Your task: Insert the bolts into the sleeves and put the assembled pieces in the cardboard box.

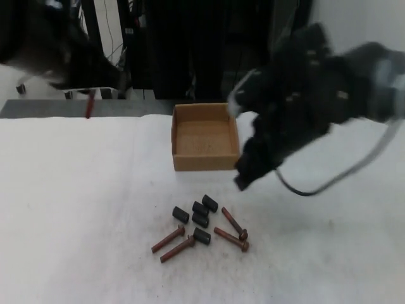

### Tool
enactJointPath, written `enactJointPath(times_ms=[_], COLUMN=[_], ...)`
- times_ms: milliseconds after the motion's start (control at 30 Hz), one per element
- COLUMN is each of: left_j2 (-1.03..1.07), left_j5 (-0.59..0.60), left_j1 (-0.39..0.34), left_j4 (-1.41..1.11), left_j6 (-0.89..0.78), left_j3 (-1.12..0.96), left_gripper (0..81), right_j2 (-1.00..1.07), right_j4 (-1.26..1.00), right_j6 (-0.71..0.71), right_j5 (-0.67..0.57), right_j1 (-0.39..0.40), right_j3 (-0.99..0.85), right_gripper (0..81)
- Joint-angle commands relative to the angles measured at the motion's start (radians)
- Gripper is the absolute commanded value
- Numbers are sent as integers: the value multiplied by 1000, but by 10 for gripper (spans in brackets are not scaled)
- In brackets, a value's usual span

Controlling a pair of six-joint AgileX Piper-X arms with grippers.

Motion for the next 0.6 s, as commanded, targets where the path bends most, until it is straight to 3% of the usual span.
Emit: enactJointPath(times_ms=[0, 300, 567], left_j2=[-28, -249, -281], left_j5=[5, 1, -1], left_j1=[4, 4, 4], left_j4=[0, 0, 49], left_j6=[-16, -9, 20], left_j3=[17, 174, 207], left_gripper=[3, 3, 3], right_j2=[43, 270, 320], right_j4=[25, 97, 131], right_j6=[-23, -27, -94], right_j5=[-2, 56, 104], right_j1=[36, 177, 203], right_j3=[-59, -241, -261], right_gripper=[175, 175, 177])
